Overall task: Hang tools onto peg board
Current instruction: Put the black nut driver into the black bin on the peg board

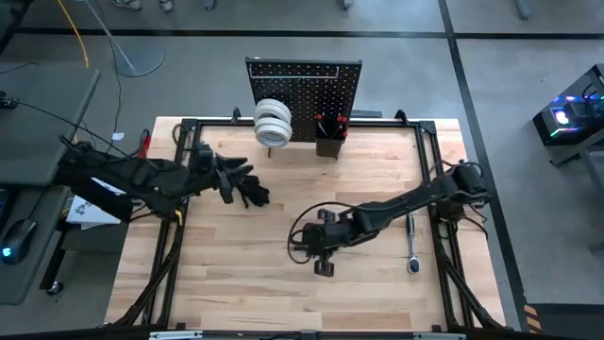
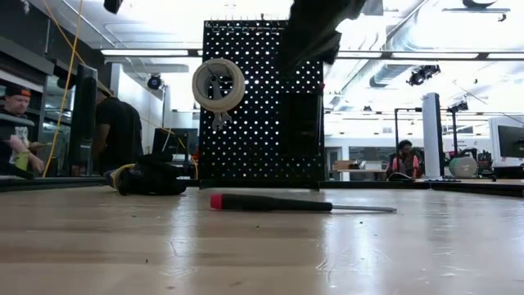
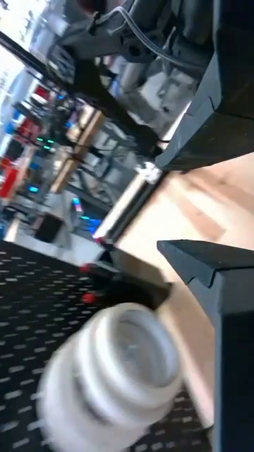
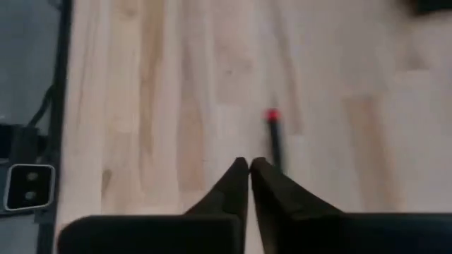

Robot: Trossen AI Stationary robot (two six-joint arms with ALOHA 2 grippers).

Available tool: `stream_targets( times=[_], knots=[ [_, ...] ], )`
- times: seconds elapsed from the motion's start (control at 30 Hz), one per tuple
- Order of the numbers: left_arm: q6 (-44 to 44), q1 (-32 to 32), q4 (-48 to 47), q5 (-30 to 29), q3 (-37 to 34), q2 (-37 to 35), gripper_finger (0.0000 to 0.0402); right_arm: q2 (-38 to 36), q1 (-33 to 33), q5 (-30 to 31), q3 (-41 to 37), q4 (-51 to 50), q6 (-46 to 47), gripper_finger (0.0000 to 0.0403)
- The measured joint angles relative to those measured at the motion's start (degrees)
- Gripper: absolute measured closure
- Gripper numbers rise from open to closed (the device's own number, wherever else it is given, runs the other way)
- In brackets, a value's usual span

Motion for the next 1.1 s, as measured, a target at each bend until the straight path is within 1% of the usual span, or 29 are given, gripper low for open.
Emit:
stream_targets(
  times=[0.1,0.23,0.3,0.37,0.43,0.5,0.57,0.73,0.77,0.83,0.93,1.0,1.03,1.1],
  knots=[
    [-3.6,-0.5,-1.6,1.4,0.0,1.9,0.0247,4.1,-1.3,-5.4,0.0,5.8,-2.7,0.0356],
    [-3.9,-1.5,-0.5,1.7,0.0,3.7,0.0247,9.4,-2.9,-6.5,0.0,14.4,-7.1,0.0269],
    [-4.0,-1.5,0.3,1.7,0.0,4.2,0.0247,11.6,-3.6,-4.2,0.0,15.7,-7.4,0.0221],
    [-4.7,-1.5,0.4,1.7,0.0,4.4,0.0247,13.3,-4.5,0.7,0.0,15.1,-7.3,0.0181],
    [-5.0,-1.5,0.4,1.7,0.0,4.5,0.0247,14.6,-5.6,2.7,0.0,13.7,-7.5,0.0155],
    [-5.0,-1.5,0.4,1.5,0.0,4.4,0.0247,15.4,-6.5,3.6,0.0,12.9,-7.2,0.0143],
    [-5.0,-1.5,0.4,1.5,0.0,4.4,0.0247,16.1,-7.2,3.4,0.1,12.7,-6.1,0.0141],
    [-6.1,-1.5,0.4,1.5,0.0,4.4,0.0247,18.8,-8.1,-4.0,0.3,11.5,-5.8,0.0150],
    [-6.3,-1.5,0.4,1.5,0.0,4.4,0.0247,19.3,-7.8,-4.5,0.4,11.0,-6.0,0.0152],
    [-6.4,-1.5,0.4,1.5,0.0,4.4,0.0247,20.4,-6.9,-3.7,0.6,9.9,-6.1,0.0157],
    [-6.4,-1.5,0.4,1.4,0.0,4.4,0.0247,21.8,-5.3,0.5,0.7,7.8,-3.2,0.0174],
    [-6.4,-1.5,0.4,1.3,0.0,4.4,0.0247,22.3,-4.7,1.9,0.9,6.0,-0.7,0.0211],
    [-6.4,-1.5,0.4,1.3,0.0,4.4,0.0247,22.7,-4.5,2.2,1.0,5.3,0.1,0.0239],
    [-6.4,-1.5,0.4,1.3,0.0,4.4,0.0247,22.8,-4.0,3.1,1.0,3.8,1.1,0.0317]
  ],
)
